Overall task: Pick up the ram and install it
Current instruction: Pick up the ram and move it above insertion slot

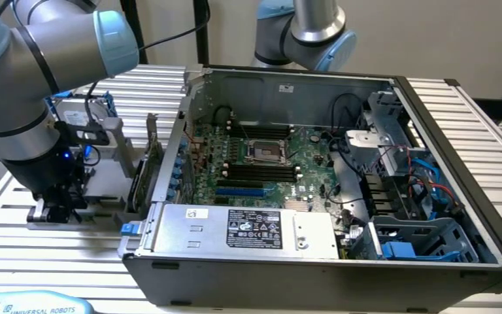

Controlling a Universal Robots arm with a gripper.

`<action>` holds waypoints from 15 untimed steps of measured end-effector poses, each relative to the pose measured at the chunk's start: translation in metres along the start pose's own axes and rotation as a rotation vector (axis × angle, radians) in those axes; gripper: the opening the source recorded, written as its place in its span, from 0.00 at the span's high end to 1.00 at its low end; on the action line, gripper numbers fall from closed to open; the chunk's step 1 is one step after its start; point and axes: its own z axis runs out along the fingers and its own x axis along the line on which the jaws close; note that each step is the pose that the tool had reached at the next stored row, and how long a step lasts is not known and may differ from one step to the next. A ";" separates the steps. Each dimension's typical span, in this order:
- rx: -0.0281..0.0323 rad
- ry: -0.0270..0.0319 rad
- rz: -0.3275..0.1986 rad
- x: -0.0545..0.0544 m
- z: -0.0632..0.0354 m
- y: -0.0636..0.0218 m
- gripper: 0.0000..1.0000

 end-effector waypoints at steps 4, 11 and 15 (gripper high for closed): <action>0.0001 0.0000 0.000 0.000 0.0000 0.0000 0.73; 0.0000 0.0001 0.000 0.000 0.0000 0.0000 0.82; 0.0000 0.0001 0.000 0.000 0.0000 0.0000 0.82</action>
